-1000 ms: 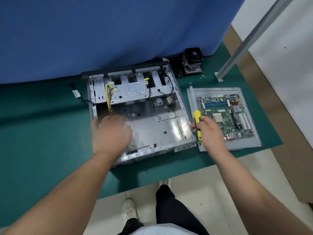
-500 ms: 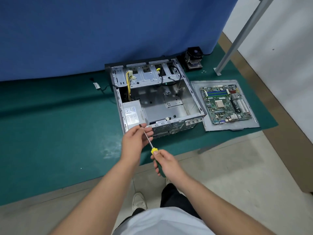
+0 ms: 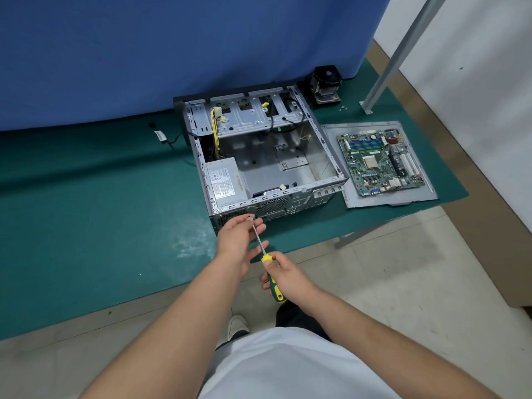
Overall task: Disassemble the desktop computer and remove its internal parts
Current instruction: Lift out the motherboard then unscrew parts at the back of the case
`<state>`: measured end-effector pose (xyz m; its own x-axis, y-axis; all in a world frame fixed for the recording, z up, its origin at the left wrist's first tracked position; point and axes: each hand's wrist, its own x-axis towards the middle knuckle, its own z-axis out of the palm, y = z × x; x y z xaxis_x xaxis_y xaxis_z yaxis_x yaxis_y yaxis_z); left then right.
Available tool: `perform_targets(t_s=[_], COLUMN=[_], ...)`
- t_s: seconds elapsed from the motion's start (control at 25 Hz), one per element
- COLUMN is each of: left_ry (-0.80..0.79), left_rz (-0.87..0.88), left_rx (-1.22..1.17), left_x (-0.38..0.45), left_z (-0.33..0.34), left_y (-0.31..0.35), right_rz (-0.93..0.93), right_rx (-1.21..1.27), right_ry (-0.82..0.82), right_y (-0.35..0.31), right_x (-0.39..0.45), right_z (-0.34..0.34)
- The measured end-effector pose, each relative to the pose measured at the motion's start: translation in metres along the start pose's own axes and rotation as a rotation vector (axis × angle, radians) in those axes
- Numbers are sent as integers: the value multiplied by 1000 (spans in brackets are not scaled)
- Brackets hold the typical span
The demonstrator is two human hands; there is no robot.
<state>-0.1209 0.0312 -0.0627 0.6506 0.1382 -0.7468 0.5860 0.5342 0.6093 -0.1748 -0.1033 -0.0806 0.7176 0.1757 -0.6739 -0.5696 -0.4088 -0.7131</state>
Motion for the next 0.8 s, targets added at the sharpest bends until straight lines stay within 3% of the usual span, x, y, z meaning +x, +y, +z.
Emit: perform_targets(t_s=[0.8], left_ry=[54], left_rz=[32], left_rx=[-9], left_x=[22], left_z=[2], left_y=[5], right_rz=[44], right_rx=[131], right_ry=[-31], right_y=[-18], right_x=[8], right_z=[-4])
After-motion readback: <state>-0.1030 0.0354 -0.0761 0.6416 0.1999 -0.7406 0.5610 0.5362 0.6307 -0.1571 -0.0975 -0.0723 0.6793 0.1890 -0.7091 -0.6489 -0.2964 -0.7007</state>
